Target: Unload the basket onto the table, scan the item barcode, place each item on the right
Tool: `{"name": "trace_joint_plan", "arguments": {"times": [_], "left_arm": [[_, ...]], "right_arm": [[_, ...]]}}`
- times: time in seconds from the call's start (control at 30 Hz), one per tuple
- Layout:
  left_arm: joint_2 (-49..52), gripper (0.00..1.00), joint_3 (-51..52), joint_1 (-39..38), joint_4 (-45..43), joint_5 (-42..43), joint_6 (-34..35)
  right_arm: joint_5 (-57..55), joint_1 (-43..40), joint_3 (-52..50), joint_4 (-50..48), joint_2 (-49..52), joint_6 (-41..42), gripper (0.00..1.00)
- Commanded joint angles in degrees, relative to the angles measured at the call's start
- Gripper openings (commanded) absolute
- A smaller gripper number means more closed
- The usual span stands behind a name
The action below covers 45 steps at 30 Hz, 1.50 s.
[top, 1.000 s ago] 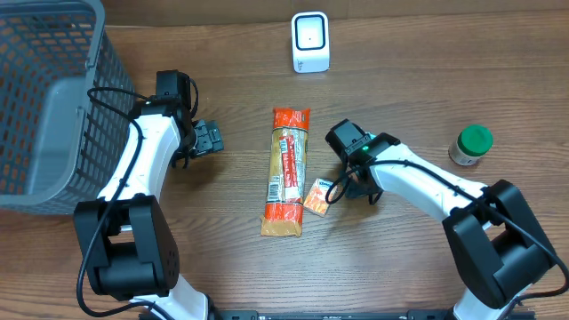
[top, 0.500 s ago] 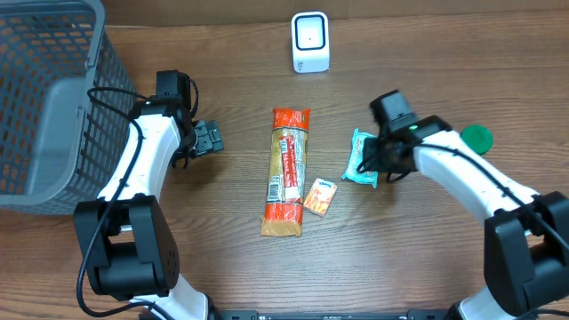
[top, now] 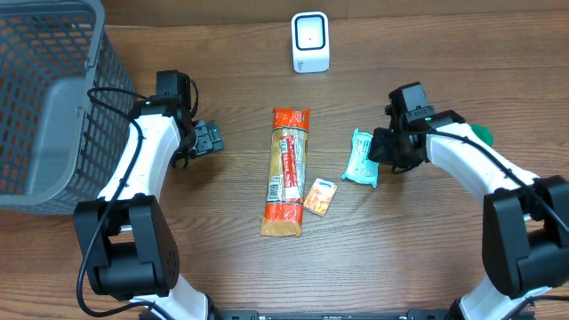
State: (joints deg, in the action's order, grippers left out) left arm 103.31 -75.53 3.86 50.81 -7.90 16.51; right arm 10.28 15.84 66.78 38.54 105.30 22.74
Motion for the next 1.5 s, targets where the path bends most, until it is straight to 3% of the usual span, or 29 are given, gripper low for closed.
{"name": "trace_joint_plan", "arguments": {"times": [0.0, 0.23, 0.37, 0.43, 0.77, 1.17, 1.47], "left_arm": [[-0.22, 1.0, 0.09, 0.26, -0.07, 0.46, -0.24], [-0.22, 1.0, 0.09, 0.26, -0.07, 0.46, -0.24], [-0.22, 1.0, 0.09, 0.26, -0.07, 0.46, -0.24], [-0.22, 1.0, 0.09, 0.26, -0.07, 0.46, -0.24], [-0.22, 1.0, 0.09, 0.26, -0.07, 0.46, -0.24], [-0.22, 1.0, 0.09, 0.26, -0.07, 0.46, -0.24], [-0.22, 1.0, 0.09, 0.26, -0.07, 0.46, -0.24]], "right_arm": [[0.72, -0.35, -0.04, -1.16, 1.03, 3.02, 0.29], [0.9, -0.48, -2.64, -4.09, 1.14, 4.07, 0.29], [0.72, -0.48, -3.78, -3.8, 1.14, 5.38, 0.19], [0.74, -0.59, -3.78, -3.91, 1.14, 5.4, 0.19], [0.74, -0.59, -3.78, -0.7, 1.14, 5.62, 0.35], [-1.66, 0.35, -6.01, -2.12, 1.14, 10.34, 0.36], [-1.62, 0.17, -8.2, -4.04, 1.14, 13.07, 0.24]]}}
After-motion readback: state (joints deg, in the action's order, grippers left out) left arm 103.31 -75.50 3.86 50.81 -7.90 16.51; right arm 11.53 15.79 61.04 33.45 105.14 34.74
